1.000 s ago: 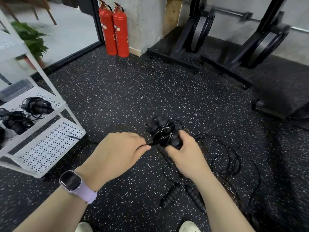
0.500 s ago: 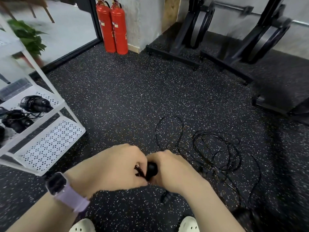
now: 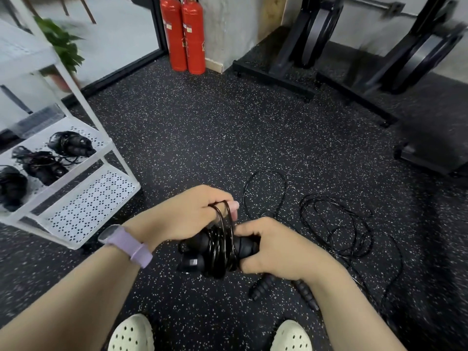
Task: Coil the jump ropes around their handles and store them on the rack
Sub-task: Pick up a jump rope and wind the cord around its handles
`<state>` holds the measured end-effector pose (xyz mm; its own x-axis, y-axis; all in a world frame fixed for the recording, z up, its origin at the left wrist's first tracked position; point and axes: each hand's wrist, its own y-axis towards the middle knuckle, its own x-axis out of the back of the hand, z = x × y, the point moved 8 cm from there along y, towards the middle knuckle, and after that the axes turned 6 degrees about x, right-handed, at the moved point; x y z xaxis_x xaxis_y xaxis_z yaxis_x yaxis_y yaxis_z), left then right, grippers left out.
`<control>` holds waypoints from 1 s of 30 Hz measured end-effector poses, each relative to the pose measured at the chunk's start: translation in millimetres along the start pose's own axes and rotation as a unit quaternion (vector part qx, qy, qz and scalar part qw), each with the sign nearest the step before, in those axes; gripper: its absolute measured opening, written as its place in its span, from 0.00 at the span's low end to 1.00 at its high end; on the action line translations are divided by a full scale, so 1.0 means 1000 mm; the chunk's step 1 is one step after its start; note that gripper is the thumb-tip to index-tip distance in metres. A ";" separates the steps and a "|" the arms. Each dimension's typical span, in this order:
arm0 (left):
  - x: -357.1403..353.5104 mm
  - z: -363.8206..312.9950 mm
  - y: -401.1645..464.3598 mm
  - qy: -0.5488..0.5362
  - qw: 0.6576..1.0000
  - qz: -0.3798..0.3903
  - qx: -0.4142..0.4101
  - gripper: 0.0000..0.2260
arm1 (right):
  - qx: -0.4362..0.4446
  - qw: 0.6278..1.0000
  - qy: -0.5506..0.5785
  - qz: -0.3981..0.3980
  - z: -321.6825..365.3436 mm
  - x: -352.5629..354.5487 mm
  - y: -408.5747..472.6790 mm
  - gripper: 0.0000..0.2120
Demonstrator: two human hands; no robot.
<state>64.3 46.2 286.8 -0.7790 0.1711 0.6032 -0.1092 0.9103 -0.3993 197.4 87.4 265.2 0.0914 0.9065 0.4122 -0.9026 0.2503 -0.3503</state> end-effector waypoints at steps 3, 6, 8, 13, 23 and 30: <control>-0.013 -0.006 -0.009 -0.122 0.982 0.141 0.016 0.15 | 0.058 0.995 0.075 0.040 0.016 -0.007 -0.004 0.09; -0.012 -0.014 -0.018 -0.212 0.961 0.174 -0.027 0.13 | 0.118 0.979 0.163 0.029 0.032 -0.001 -0.010 0.09; -0.007 -0.012 -0.016 -0.243 0.961 0.130 -0.037 0.08 | 0.142 0.965 0.221 -0.002 0.036 0.009 -0.014 0.08; -0.007 -0.016 -0.005 -0.259 0.964 0.041 0.031 0.15 | 0.101 0.898 0.397 -0.158 0.018 0.038 -0.009 0.14; 0.006 -0.016 -0.013 -0.216 0.964 -0.150 0.038 0.11 | 0.060 0.874 0.392 -0.279 -0.005 0.050 0.000 0.17; 0.017 -0.028 -0.029 -0.009 0.956 -0.291 -0.016 0.13 | 0.039 0.846 0.461 -0.266 -0.009 0.037 0.008 0.21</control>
<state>71.5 33.0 327.8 -0.6028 -0.3750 0.7043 -0.5092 0.8604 0.0224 197.5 126.1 270.6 0.7496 0.5621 -0.3495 -0.6528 0.7152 -0.2498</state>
